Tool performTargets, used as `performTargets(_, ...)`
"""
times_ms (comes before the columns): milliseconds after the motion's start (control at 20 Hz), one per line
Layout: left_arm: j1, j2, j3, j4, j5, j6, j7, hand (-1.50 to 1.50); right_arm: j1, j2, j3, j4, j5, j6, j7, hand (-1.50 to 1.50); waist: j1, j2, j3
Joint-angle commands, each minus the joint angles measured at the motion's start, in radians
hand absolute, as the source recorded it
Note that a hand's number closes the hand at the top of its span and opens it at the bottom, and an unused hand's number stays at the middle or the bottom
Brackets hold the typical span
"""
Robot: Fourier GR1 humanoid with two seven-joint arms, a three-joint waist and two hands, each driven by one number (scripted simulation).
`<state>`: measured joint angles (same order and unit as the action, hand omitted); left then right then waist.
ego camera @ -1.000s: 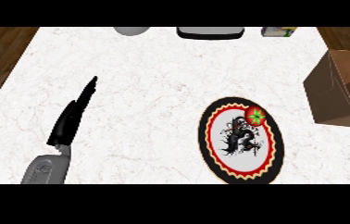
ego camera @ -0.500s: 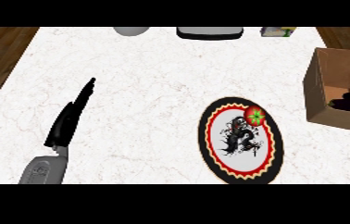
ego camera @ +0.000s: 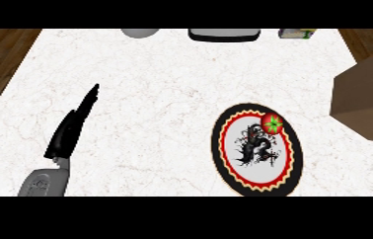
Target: Pick the eggplant from the plate and place it in the cardboard box
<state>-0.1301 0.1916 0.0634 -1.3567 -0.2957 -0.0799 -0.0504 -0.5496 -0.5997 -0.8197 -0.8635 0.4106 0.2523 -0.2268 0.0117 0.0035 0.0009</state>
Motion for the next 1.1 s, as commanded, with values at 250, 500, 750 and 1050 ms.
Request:
performTargets(250,-0.018,-0.006,0.005,0.005,0.01,-0.012,0.018,0.0,0.032,-0.174,-0.153,0.332,-0.126,-0.029,-0.317,-1.5,0.004,0.006,0.003)
performTargets(500,-0.055,0.011,0.012,0.011,0.016,-0.033,0.023,0.0,0.061,-0.245,-0.204,0.483,-0.171,-0.033,-0.42,-1.5,0.007,0.007,0.004)
performTargets(750,-0.035,-0.006,-0.004,0.015,0.007,-0.027,0.007,0.0,0.101,-0.341,-0.227,0.58,-0.189,0.017,-0.472,-1.5,0.015,0.013,0.007)
performTargets(1050,-0.028,-0.017,-0.003,0.051,-0.009,0.001,-0.032,0.0,0.186,-0.333,-0.221,0.621,-0.188,0.041,-0.601,-1.5,0.01,0.012,0.008)
